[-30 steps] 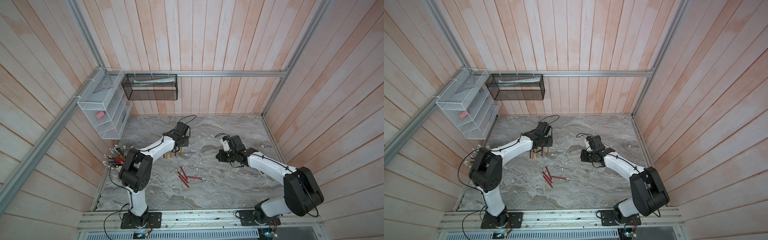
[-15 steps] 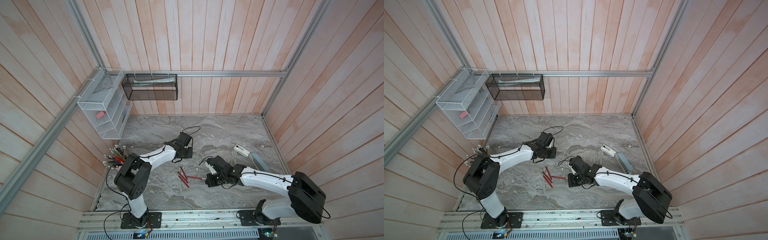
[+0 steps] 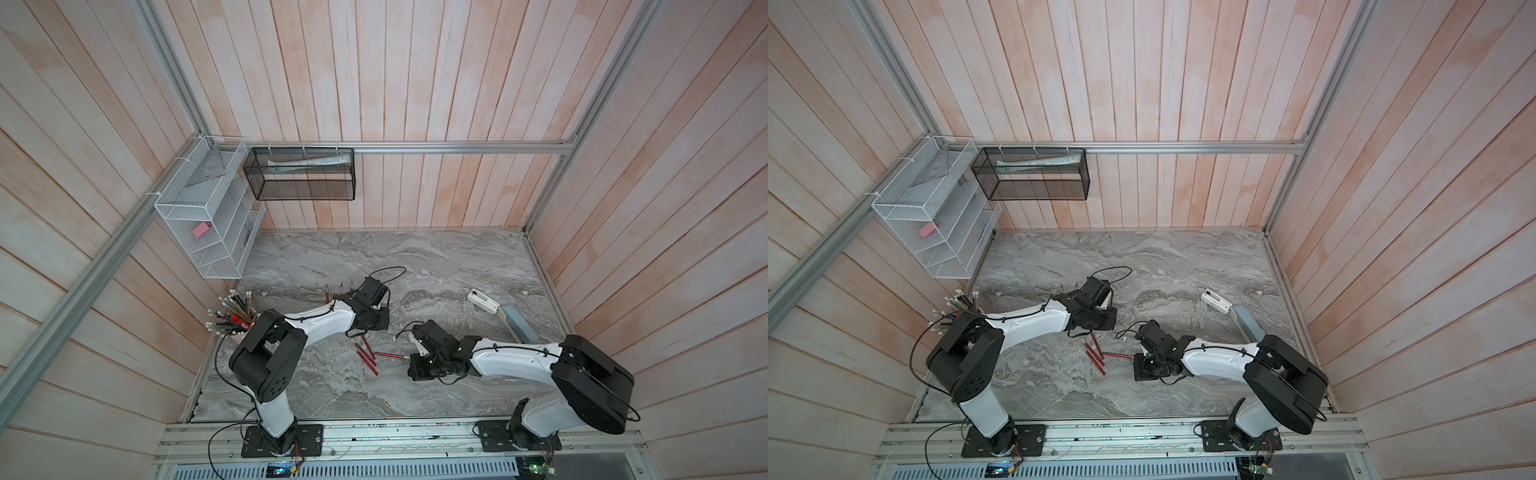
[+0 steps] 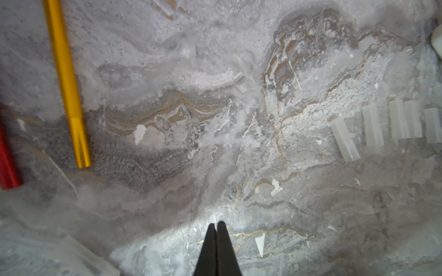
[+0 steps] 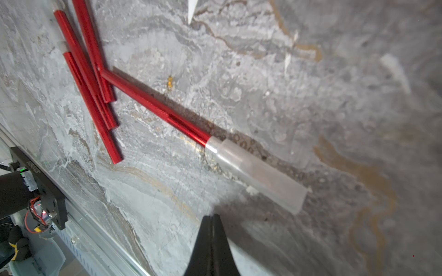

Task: Remove protective caps from carving knives
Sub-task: Adjust the carving knife at the center of the board.

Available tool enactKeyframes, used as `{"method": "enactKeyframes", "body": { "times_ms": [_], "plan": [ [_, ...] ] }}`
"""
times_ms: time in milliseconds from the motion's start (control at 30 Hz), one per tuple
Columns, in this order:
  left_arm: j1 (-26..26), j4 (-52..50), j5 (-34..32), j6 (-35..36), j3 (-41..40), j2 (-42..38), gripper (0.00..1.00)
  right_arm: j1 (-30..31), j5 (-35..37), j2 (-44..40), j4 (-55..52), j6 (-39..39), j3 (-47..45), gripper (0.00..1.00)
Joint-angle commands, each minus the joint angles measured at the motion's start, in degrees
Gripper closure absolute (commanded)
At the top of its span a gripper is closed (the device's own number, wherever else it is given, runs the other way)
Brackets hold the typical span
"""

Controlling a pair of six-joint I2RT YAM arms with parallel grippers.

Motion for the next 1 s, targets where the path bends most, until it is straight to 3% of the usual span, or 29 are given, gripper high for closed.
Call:
{"method": "enactKeyframes", "body": {
  "times_ms": [0, 967],
  "plan": [
    [-0.2, 2.3, 1.6, -1.3, -1.8, -0.7, 1.00, -1.9, -1.4, 1.5, 3.6, 0.6, 0.8, 1.00],
    [-1.8, 5.2, 4.7, -3.0, -4.3, 3.1, 1.00, -15.6, -7.7, 15.0, 12.2, -5.0, 8.3, 1.00]
  ]
}}
